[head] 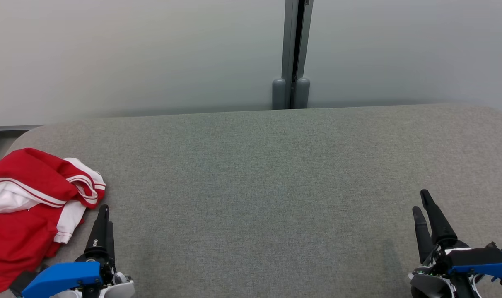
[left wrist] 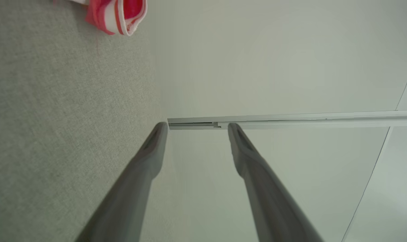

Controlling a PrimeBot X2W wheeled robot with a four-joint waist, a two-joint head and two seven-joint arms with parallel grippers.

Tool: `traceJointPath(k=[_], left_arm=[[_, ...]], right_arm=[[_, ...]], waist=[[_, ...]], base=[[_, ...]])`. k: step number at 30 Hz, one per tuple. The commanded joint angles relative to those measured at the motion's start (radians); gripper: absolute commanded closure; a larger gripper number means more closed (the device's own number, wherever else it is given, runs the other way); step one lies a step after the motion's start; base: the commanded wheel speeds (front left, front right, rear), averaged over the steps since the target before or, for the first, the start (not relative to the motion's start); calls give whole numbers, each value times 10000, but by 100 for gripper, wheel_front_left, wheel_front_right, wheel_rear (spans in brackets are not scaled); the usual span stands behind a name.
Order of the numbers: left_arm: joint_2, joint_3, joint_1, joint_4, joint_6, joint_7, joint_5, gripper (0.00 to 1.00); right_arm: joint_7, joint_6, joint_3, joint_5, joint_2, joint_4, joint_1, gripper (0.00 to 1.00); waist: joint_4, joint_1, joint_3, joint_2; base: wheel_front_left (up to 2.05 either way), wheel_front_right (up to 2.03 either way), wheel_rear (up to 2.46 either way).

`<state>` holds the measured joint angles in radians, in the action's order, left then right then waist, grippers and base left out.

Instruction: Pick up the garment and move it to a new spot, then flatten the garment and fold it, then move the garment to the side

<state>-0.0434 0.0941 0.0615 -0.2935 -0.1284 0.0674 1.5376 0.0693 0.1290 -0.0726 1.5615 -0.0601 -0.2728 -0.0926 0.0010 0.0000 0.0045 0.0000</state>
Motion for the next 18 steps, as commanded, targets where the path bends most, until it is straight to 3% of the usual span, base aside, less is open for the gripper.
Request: traceJointPath(k=[1,18], left_arm=[[-80,-11,342,116,-6,-119,-374,0],[-63,-296,426,-103,-11,-816,-3753,0]], right_arm=[[-129,12,146,-247,-214,197,-207,0],[-833,14,498,-2920,-429,53,-391,0]], waist=[[7,0,1,0],[26,0,67,0]], base=[[0,0,0],[0,0,0]])
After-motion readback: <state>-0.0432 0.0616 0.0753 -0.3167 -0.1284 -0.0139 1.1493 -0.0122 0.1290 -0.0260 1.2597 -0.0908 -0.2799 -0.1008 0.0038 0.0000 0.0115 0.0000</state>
